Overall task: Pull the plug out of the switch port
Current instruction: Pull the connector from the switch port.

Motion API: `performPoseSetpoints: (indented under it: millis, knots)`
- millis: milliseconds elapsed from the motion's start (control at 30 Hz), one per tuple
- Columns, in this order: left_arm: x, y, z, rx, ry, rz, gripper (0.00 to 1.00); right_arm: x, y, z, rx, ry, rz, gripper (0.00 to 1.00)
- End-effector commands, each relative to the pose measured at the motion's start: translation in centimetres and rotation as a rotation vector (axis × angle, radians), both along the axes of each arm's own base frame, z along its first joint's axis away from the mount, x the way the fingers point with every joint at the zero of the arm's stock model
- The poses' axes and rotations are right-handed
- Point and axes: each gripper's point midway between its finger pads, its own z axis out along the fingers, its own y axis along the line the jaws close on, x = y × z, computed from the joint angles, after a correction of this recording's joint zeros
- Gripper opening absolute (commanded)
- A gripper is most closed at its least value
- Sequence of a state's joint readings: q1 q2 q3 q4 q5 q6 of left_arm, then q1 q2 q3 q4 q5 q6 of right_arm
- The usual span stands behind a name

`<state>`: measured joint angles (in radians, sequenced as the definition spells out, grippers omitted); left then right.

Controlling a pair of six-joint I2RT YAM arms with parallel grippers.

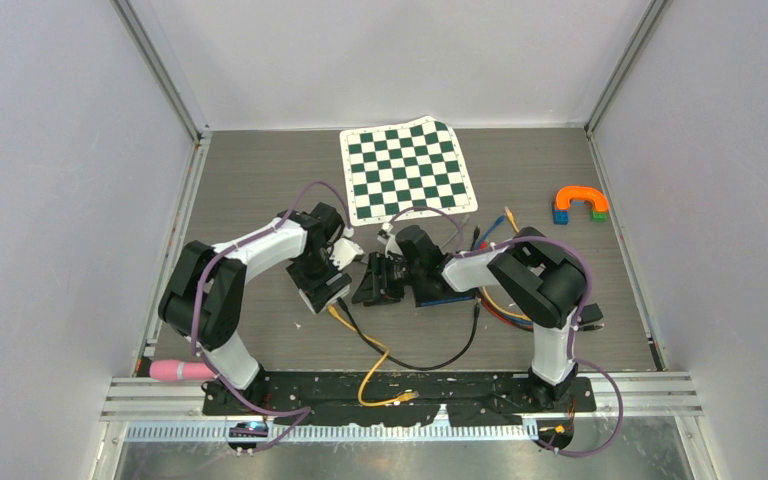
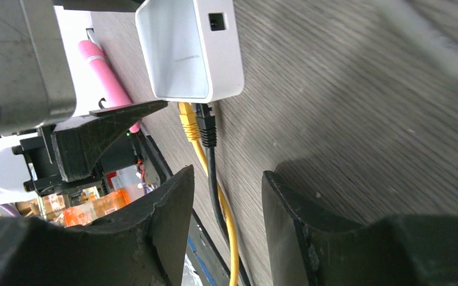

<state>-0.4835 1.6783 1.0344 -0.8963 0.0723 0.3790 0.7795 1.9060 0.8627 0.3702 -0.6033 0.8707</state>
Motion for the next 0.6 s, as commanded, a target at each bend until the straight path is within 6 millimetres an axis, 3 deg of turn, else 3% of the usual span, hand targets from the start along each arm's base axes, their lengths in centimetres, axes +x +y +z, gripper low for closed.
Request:
performPoseSetpoints:
  millis: [0,267,567]
  knots:
    - [0.0,-0.9,0.4,-0.027,0.026,0.011,0.70,0.2,2.3,1.1,0.076,0.001,0.003,0.52]
    - [0.3,-1.2,0.5,-0.043,0.006,0.031,0.70,0.6,2.6,-0.3,0.068,0.041,-0.088,0.51]
    - [0.5,-1.5,0.7,-0.067,-0.024,0.056,0.75,0.9,2.3,0.2,0.112,0.044,-0.165,0.50]
